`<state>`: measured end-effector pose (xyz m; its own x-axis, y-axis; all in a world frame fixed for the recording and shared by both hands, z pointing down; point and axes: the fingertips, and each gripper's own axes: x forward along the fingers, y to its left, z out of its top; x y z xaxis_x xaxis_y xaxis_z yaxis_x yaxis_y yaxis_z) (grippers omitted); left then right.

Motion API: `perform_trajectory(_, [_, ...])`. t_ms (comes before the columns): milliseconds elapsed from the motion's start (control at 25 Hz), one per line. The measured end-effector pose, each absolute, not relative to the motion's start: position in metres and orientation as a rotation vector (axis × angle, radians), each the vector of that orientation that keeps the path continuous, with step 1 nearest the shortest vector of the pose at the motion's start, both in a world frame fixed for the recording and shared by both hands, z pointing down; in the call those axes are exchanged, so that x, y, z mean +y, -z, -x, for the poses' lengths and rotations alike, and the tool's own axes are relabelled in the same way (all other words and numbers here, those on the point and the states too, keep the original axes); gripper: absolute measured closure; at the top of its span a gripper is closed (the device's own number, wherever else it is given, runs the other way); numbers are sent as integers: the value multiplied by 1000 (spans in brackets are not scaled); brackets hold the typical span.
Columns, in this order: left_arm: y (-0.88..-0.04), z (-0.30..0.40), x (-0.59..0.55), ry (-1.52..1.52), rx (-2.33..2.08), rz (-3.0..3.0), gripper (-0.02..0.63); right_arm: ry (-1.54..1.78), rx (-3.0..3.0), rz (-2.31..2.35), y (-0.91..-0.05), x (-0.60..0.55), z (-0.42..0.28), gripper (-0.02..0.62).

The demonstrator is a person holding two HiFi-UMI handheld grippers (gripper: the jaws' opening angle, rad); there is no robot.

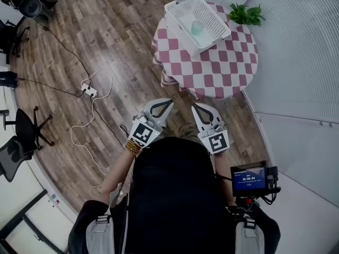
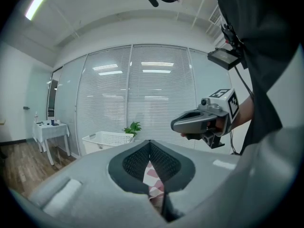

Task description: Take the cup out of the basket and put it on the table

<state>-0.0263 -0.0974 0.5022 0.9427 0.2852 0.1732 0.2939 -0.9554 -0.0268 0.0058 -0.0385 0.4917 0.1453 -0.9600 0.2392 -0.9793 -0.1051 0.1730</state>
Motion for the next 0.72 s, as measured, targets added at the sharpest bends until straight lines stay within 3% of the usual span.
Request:
perform_trajectory(200, [-504,17,-129,280,-385,3054,601,-291,-1883,-2156,-511,-51,-21,586])
perform_trajectory(480, [-484,4,-139,324,-379,3077,601,-148,-1947,-2185,-476,-87,-47,586])
perform_trajectory(720, [-507,-110,-123,400,-407,3035,601,-157,-2000,-2183,-510,-88,-157,586])
